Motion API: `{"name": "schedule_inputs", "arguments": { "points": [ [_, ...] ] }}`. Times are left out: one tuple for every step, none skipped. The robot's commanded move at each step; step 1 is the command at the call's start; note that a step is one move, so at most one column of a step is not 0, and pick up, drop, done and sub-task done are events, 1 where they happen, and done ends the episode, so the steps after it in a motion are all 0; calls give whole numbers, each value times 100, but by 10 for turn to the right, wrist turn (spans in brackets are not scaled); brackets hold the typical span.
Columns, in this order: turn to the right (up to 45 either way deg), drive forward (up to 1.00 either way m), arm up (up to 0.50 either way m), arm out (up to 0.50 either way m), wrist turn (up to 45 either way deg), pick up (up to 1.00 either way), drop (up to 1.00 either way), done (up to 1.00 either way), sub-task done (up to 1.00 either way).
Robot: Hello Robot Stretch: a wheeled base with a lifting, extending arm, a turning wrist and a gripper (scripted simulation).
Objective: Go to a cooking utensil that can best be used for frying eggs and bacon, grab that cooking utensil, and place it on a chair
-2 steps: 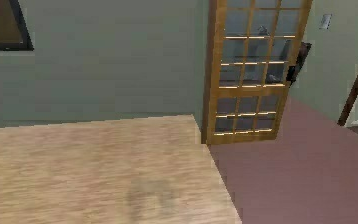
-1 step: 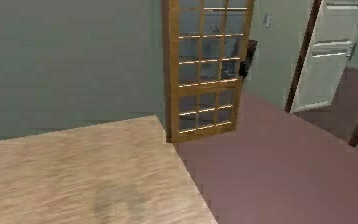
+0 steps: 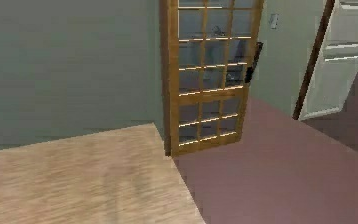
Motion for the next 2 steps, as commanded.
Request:
{"name": "schedule_inputs", "arguments": {
  "points": [
    [-270, 0, 0, 0, 0, 0, 0, 0, 0],
    [0, 10, 0, 0, 0, 0, 0, 0, 0]
  ]
}}
